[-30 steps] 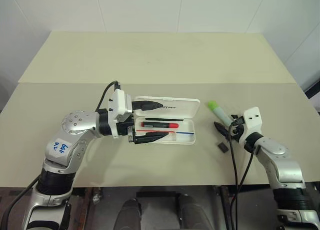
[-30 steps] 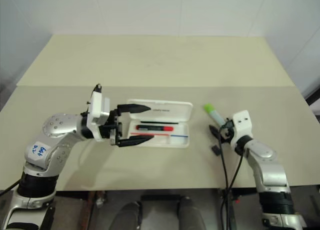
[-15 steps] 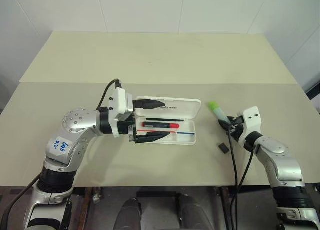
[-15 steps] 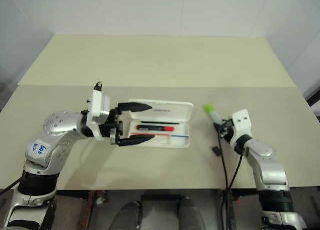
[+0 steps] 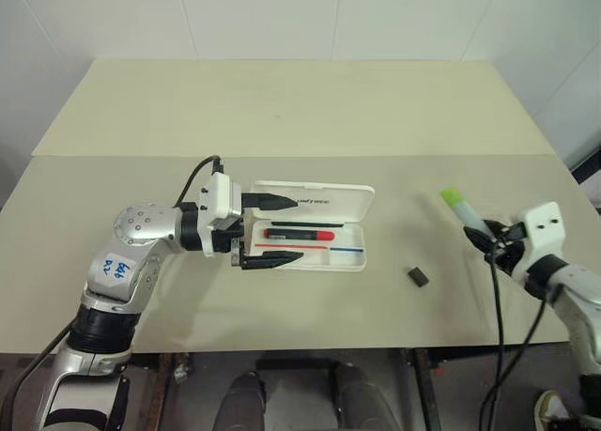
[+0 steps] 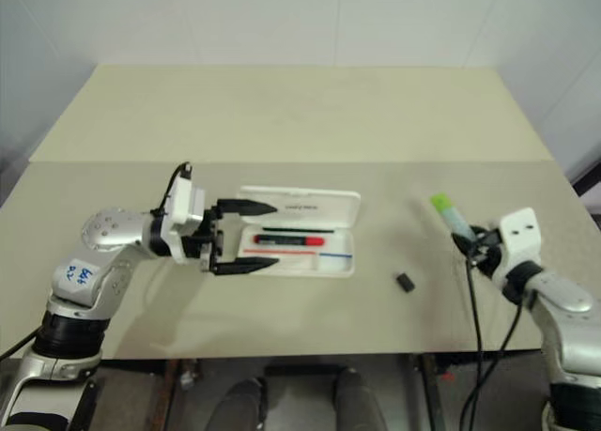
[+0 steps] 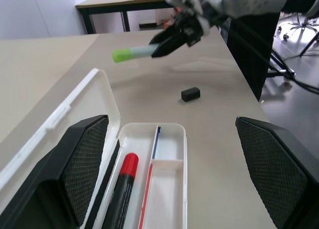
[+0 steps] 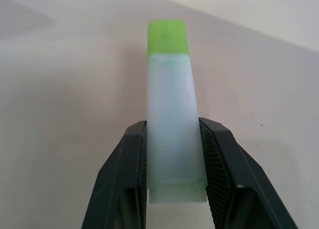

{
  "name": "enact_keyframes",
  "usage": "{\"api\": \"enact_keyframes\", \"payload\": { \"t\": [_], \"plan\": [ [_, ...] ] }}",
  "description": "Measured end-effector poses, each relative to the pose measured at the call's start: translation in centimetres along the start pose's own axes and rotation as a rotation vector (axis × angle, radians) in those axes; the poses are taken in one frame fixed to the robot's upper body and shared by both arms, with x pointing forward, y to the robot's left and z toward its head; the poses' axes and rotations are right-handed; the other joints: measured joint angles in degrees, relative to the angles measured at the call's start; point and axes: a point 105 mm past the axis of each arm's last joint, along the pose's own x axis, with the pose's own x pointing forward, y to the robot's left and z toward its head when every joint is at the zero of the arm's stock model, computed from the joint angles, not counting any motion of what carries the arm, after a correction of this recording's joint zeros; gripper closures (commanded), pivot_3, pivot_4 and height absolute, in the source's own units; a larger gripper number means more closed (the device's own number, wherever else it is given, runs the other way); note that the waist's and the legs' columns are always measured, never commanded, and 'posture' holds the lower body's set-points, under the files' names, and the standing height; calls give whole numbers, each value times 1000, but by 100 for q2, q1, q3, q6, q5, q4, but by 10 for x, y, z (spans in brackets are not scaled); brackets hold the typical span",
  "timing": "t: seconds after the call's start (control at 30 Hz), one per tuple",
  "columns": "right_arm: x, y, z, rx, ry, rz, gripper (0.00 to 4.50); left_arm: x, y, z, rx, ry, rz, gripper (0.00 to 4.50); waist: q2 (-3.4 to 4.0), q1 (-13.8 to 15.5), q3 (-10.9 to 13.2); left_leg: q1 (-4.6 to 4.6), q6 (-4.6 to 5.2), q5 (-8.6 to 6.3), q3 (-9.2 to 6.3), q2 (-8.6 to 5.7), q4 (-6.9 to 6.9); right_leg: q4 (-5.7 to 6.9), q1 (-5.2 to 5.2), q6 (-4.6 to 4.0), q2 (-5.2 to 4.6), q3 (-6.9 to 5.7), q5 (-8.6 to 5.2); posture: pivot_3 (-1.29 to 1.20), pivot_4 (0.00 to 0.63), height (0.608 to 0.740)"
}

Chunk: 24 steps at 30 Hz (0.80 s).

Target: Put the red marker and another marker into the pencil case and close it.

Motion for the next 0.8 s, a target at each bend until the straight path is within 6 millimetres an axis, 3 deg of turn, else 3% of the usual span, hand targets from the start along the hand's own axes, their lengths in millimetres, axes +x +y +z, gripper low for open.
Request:
{"api": "enact_keyframes", "payload": {
  "t": [0.27,0.4,0.8],
  "plan": [
    [-13,75,54,-69,-178,409,3398,-20,-10,-12,7,37,-73,122,0,-10,0,-1,0,0,1,3,6,0,0,-16,0,0,-8,0,150,740],
    [-7,108,57,-74,-188,572,3398,-32,-13,-15,16,70,-75,122,0,15,0,-4,0,0,2,2,6,-8,0,-41,-2,2,-21,0,150,740],
    [21,153,76,-162,-249,861,3398,-58,-8,-22,41,123,-23,122,1,12,1,-3,0,0,1,4,1,-9,-2,-46,-2,-3,-24,0,150,740]
  ]
}}
